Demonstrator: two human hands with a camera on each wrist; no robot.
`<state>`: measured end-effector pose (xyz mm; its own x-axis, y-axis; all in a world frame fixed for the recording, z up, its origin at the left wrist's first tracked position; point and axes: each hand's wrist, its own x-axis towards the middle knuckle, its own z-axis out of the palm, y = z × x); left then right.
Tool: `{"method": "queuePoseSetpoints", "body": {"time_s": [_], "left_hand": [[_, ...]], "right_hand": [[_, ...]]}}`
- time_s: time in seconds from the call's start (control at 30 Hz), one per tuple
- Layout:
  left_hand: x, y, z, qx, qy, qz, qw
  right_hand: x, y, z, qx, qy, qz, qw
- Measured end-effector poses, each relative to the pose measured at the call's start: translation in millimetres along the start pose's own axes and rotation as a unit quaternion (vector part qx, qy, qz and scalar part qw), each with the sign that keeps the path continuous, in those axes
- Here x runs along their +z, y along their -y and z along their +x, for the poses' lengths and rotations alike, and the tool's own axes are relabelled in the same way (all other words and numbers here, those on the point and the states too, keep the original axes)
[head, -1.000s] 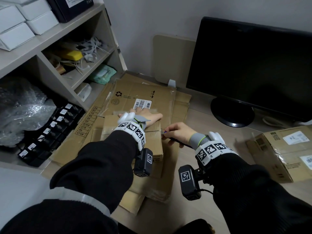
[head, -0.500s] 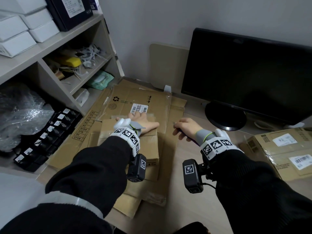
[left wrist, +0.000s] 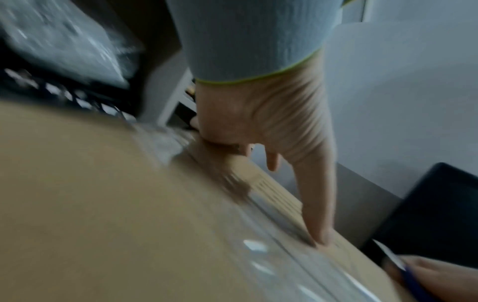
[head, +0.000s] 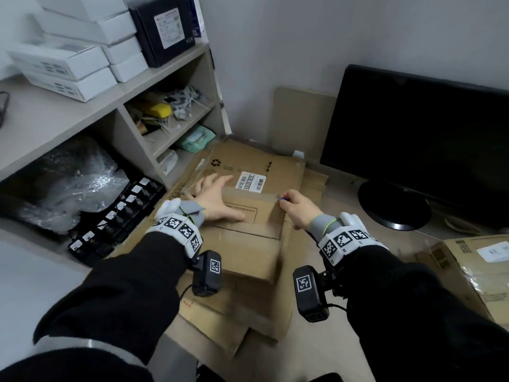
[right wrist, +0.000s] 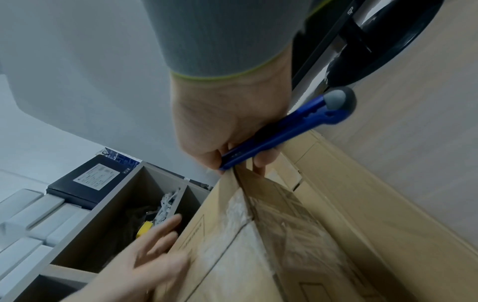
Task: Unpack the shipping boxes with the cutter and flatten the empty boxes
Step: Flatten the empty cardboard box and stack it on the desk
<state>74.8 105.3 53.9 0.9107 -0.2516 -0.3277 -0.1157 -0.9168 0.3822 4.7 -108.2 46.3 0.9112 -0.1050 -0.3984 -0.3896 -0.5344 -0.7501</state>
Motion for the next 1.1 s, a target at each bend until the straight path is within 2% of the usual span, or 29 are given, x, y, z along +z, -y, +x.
{"method": "queuePoseSetpoints", "body": {"time_s": [0.07,0.13,0.23,0.33,0.47,0.53,0.57,0.6,0.7,0.77,0.87,0.93,1.1], "left_hand": [[-9.6,23.1,-6.2,-0.024,0.05,-0.01,0.998],[-14.2,41.1,-13.9,-0.053,0.078,-0.063,0.994],[-13.0,51.5,-21.8,-0.123,0.081,-0.128,0.981],[-8.3,50.3,-24.7,-0.184,0.067,-0.066,0.978],[-6.4,38.2,-27.3,-0.209,0.024,0.011,0.978],[-1.9,30.3,-24.5,-0.214,-0.014,0.011,0.977],[0.3,27.4,-22.1,-0.213,-0.032,0.0,0.976],[2.2,22.3,-20.7,-0.207,-0.045,-0.015,0.977],[9.6,2.5,-17.6,-0.143,-0.051,-0.042,0.988],[12.9,-12.0,-18.7,-0.077,-0.04,-0.053,0.995],[20.4,-26.9,-14.1,0.013,0.014,-0.059,0.998],[23.5,-31.2,-10.8,0.042,0.032,-0.059,0.997],[22.8,-36.6,0.4,0.084,0.029,-0.045,0.995]], "right_hand": [[2.9,3.6,0.0,-0.004,-0.007,0.002,1.0],[6.7,6.6,0.4,-0.002,-0.004,0.011,1.0],[11.2,8.2,-0.1,0.005,-0.009,0.007,1.0],[11.7,3.1,0.0,0.039,-0.012,-0.01,0.999],[6.5,-11.0,-13.0,0.122,0.092,0.083,0.985],[4.5,-14.1,-26.1,0.13,0.155,0.125,0.971],[6.1,-14.0,-29.6,0.124,0.161,0.142,0.969],[6.9,-13.6,-31.6,0.111,0.143,0.164,0.97],[2.5,-15.6,-24.8,0.056,0.015,0.211,0.976],[-5.3,-14.9,-19.4,0.032,-0.053,0.193,0.979],[-20.3,-12.3,-16.4,-0.002,-0.12,0.121,0.985],[-24.9,-11.5,-13.7,-0.004,-0.116,0.098,0.988],[-21.0,-19.3,-10.4,0.053,-0.042,0.148,0.987]]}}
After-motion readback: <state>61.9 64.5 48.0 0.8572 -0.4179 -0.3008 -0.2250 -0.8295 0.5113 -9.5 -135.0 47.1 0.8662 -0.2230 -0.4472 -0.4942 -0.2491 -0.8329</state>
